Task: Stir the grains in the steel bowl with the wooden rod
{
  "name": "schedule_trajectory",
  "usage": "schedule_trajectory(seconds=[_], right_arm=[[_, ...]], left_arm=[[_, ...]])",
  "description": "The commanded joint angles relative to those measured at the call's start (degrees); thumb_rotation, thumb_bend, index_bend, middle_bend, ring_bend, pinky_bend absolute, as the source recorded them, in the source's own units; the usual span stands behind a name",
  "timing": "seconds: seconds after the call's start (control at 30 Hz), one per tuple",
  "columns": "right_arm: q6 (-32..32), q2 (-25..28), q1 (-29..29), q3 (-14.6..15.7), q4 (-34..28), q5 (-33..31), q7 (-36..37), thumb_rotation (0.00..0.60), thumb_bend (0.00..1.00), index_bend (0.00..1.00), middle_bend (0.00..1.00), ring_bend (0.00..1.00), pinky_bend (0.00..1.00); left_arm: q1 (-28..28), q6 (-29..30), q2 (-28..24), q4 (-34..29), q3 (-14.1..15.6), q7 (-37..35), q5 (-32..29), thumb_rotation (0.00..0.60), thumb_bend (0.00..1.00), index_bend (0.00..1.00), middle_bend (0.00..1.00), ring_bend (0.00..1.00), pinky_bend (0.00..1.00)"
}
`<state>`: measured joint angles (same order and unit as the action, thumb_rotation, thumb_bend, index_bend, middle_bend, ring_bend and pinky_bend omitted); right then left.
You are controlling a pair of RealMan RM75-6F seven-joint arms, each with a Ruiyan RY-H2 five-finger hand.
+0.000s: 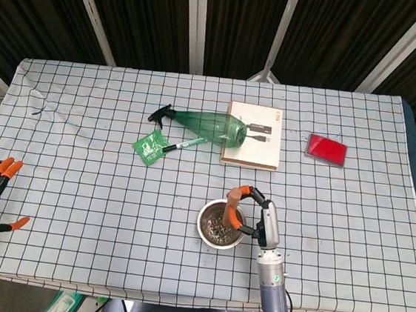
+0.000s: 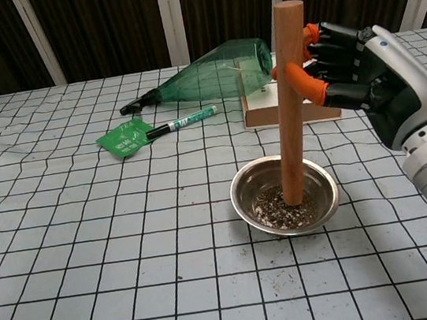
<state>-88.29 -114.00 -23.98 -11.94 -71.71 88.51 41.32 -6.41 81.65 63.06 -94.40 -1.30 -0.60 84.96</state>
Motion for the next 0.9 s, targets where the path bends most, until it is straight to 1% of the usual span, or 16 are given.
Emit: schedule_trajectory(seconds=[0.03,0.23,0.47,0.57,0.67,0.8,0.9], right_arm=[[0.3,-0.8,0.2,0.4,1.5,-0.4,0.6,0.600,0.67,0.82,0.66,0.52,0.47],[0.4,-1.5,0.3,0.6,3.2,-0.3,1.3,0.600,0.67,0.82,0.66,0.52,0.47],[-0.4,-1.0,0.2,0.2,2.6,0.4,0.9,0.600,0.67,0.82,0.66,0.52,0.47],[-1.5,0.2,0.0,-0.3,0.8,1.6,0.0,0.600,0.67,0.82,0.66,0.52,0.47],[-2.6,2.4,-0.3,-0.9,-2.4,3.1,-1.9,0.600,0.67,0.82,0.66,0.52,0.47],[-3.6,7.2,-0.7,-2.1,-8.5,5.1,-5.9,0.600,0.67,0.82,0.66,0.52,0.47],[-3.3,12.3,-0.7,-3.3,-13.0,5.8,-9.5,0.600,0.67,0.82,0.66,0.52,0.47]], left_arm=[[0.0,0.0,0.0,0.0,0.0,0.0,0.0,0.600,0.06,0.00,0.00,0.00,0.00],[0.0,-0.1,0.0,0.1,0.0,-0.2,0.0,0.600,0.06,0.00,0.00,0.00,0.00],[0.0,0.0,0.0,0.0,0.0,-0.2,0.0,0.600,0.06,0.00,0.00,0.00,0.00],[-0.1,0.0,-0.1,-0.1,0.0,-0.2,0.1,0.600,0.06,0.00,0.00,0.00,0.00],[-0.1,0.0,-0.1,-0.2,0.0,-0.2,0.1,0.600,0.06,0.00,0.00,0.00,0.00],[0.0,0.0,-0.2,-0.2,0.0,-0.3,0.1,0.600,0.06,0.00,0.00,0.00,0.00],[0.0,0.2,-0.2,-0.1,0.0,-0.4,0.2,0.600,0.06,0.00,0.00,0.00,0.00]])
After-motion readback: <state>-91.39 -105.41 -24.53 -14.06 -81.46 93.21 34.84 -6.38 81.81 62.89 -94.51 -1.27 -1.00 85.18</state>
